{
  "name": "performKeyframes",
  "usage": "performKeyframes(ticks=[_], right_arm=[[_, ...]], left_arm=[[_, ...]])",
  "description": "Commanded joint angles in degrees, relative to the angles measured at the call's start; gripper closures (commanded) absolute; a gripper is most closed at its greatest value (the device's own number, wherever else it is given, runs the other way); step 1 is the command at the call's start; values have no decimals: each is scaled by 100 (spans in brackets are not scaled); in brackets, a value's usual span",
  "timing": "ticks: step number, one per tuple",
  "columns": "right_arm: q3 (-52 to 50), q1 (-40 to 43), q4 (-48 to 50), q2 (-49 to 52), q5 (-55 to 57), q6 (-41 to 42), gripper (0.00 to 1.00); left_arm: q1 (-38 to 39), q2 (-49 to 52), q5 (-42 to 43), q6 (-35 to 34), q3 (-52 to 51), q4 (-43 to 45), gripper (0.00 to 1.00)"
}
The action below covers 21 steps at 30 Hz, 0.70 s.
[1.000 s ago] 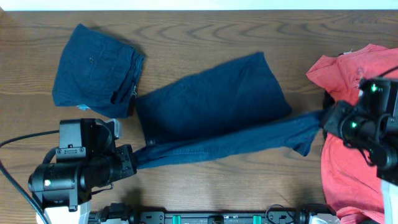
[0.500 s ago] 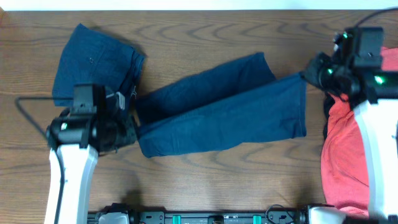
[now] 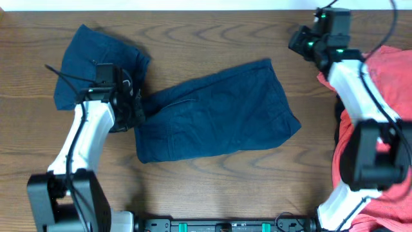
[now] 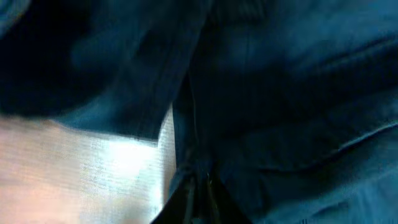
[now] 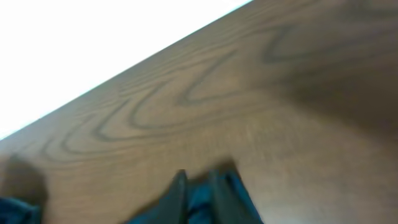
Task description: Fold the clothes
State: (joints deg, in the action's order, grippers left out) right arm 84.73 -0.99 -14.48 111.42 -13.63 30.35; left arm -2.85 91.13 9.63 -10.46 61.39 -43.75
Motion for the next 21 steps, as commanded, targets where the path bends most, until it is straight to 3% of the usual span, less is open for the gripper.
performKeyframes(ticks=[1,2,3,6,13,18,21], right_arm=[[76,-107,96,428,-223,-83,72],[76,-105,-24,466,-358,-87,68],[76,-101,-177,466,-402,-107,66],[76,-101,-857,393,-487,-785,57],[76,-101,-2485,282,-481,-1788,51],[70,-125,-2597,282,-481,-2192,47],[68,-125,-2240,291,-461,-2234,38]], left_arm=[[-24,205,-66,7,-15,131,89],[-24,219,-24,7,-15,127,83],[-24,223,0,7,-15,109,67],[-24,188,-2,7,-13,9,36],[-24,11,-2,28,127,-225,33],[-24,-103,-4,111,127,-229,33],[-24,-90,-22,186,98,-199,33]])
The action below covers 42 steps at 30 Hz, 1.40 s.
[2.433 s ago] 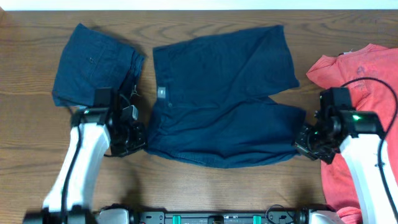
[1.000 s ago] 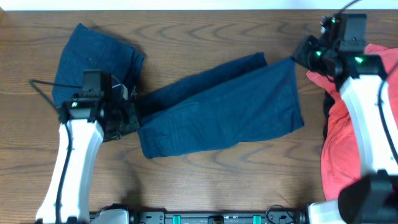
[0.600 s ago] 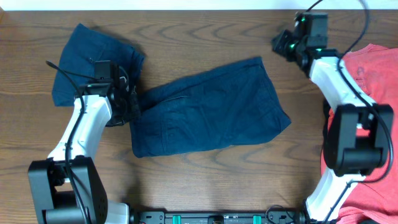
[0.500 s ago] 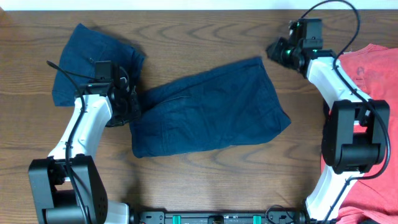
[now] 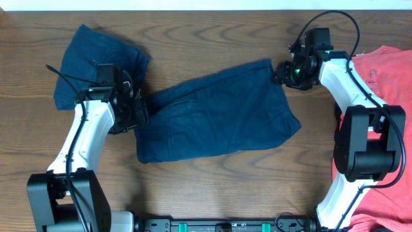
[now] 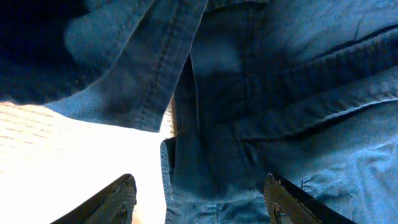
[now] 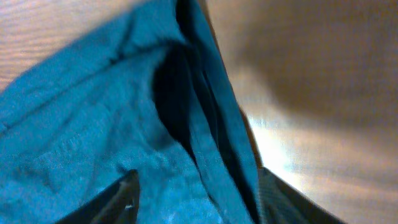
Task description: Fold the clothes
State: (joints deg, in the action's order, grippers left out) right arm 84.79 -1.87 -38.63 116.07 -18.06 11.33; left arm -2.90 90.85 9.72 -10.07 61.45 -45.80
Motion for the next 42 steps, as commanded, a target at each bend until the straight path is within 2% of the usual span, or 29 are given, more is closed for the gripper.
performKeyframes(ticks=[1,8,13,14,17,20,22,24,25,31,37,41,42], right_arm=[[59,-37,323,-166,-17,-330,38],[52,-186,962,149,-31,-323,41],[52,-354,1180,466,-184,-326,48],[52,-380,1220,505,-247,-326,52],[52,-437,1329,540,-315,-323,71],[57,-439,1443,535,-317,-219,99],[66,-396,1464,485,-319,11,99],[66,-323,1488,361,-323,146,99],[66,-286,1510,289,-352,179,99],[66,-151,1714,-391,-815,192,99],[66,-216,2168,-649,-695,199,99],[66,-278,2284,-444,402,592,99],[66,-286,2374,-317,785,699,99]], left_arm=[[-20,-61,-33,155,85,11,31],[-20,-61,-31,271,66,24,30],[-20,-61,-33,271,66,28,36],[-20,-61,-33,271,66,28,38],[-20,-61,-33,271,66,28,46],[-20,-61,-33,271,66,46,57],[-20,-61,-31,271,66,50,70],[-20,-63,-28,271,68,48,91],[-20,-63,-11,271,72,42,94],[-20,-319,164,264,142,-96,94],[-20,-542,162,264,142,229,94],[13,-358,164,243,129,684,94],[44,-273,168,238,129,765,88]])
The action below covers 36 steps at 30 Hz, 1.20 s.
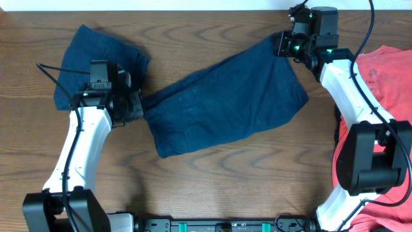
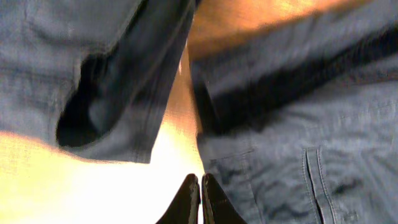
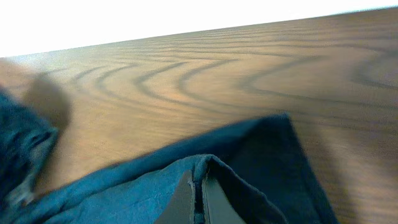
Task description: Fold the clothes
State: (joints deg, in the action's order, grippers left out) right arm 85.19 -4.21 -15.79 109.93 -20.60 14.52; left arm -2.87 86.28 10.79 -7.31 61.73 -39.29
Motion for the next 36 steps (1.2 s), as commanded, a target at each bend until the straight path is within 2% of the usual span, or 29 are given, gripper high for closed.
performKeyframes(ticks=[1,2,4,5,7,13,17,21,24,28,31,32,34,36], right_arm=[[26,-55,146,389,1217,439,89],[26,-52,219,538,1338,483,75],[26,-46,256,796,1333,472,36],[26,-28,173,901,1335,470,28],[26,22,-136,997,1331,470,22],[26,219,-1458,717,1307,-61,24],[26,339,-2371,433,1373,-459,23],[4,463,-2949,424,1836,-522,20],[-155,540,-3034,468,1705,-802,22],[-614,564,-2739,485,863,-1425,27],[-992,562,-2568,485,450,-1445,43],[-1119,562,-2551,485,385,-1440,52],[-1338,564,-2549,485,382,-1436,64],[-1504,564,-2549,485,382,-1410,80]], left_arm=[[66,260,79,-48,101,151,84],[96,330,114,-46,101,149,83],[166,439,286,-39,101,81,75],[208,472,376,-4,101,31,68],[293,476,422,68,101,-94,58],[551,472,420,363,90,-494,40],[623,483,400,452,-66,-422,38],[623,538,400,450,-247,-378,38],[623,603,400,450,-315,-398,38],[623,704,428,450,-345,-393,37],[623,778,669,459,-345,-387,30],[623,811,796,533,-348,-391,28],[623,861,927,723,-369,-402,28],[623,916,960,763,-437,-391,28]])
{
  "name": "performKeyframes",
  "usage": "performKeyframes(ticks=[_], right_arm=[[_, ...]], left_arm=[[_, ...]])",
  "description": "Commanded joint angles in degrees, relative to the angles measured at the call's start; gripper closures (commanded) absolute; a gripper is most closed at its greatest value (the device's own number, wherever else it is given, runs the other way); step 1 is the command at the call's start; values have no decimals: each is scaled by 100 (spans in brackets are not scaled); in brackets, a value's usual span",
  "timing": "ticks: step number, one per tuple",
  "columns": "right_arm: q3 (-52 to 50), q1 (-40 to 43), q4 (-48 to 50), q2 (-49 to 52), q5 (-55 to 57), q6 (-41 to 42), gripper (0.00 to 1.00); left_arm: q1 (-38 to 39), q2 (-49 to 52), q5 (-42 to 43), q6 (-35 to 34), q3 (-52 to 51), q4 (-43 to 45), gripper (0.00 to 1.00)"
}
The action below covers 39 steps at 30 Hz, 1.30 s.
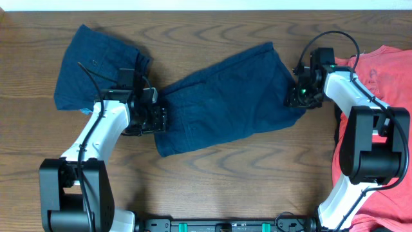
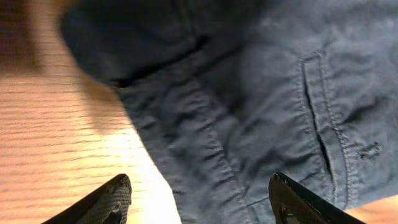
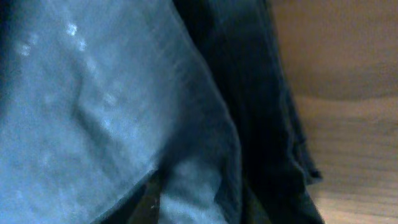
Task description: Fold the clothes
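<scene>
Dark blue shorts (image 1: 225, 103) lie spread on the wooden table (image 1: 212, 187), one leg up at the far left (image 1: 96, 61), the other stretching towards the right. My left gripper (image 1: 158, 119) is open over the waist edge near the middle; its fingers (image 2: 112, 199) straddle the fabric (image 2: 249, 112) and the pocket seam. At the right-hand hem, my right gripper (image 1: 297, 98) appears open, with folds of the cloth (image 3: 93, 93) between its fingers (image 3: 149, 199). That view is blurred.
A red garment (image 1: 381, 67) lies heaped at the right edge of the table, under and beside the right arm. The table's far edge meets a white surface. Cables trail from both arms.
Both grippers were shut on the shorts and are now open. The left one sits further right and nearer on the waist edge. The right one has gone from the far corner to the right hem.
First my left gripper was shut on the shorts' middle and the right was shut near the far edge. Then both were open, the right at the far right corner. Then both were shut, that corner further back. Now both are open and the shorts lie stretched diagonally.
</scene>
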State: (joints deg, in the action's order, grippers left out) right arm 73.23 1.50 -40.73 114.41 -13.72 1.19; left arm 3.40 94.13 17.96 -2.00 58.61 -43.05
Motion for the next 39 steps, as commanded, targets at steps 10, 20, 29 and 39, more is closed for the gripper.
performKeyframes(ticks=[10,20,29,39], right_arm=[[-396,-4,-938,-52,-190,1060,99],[-404,-7,-2970,-1130,918,2111,99],[-402,68,-2806,-1873,1812,2446,35],[-404,37,120,-1808,-531,750,42]], left_arm=[[-4,490,192,243,-354,20,94],[-221,142,-551,234,-107,-688,91],[-221,-490,-516,219,101,-833,59],[-221,-745,-564,221,157,168,38]])
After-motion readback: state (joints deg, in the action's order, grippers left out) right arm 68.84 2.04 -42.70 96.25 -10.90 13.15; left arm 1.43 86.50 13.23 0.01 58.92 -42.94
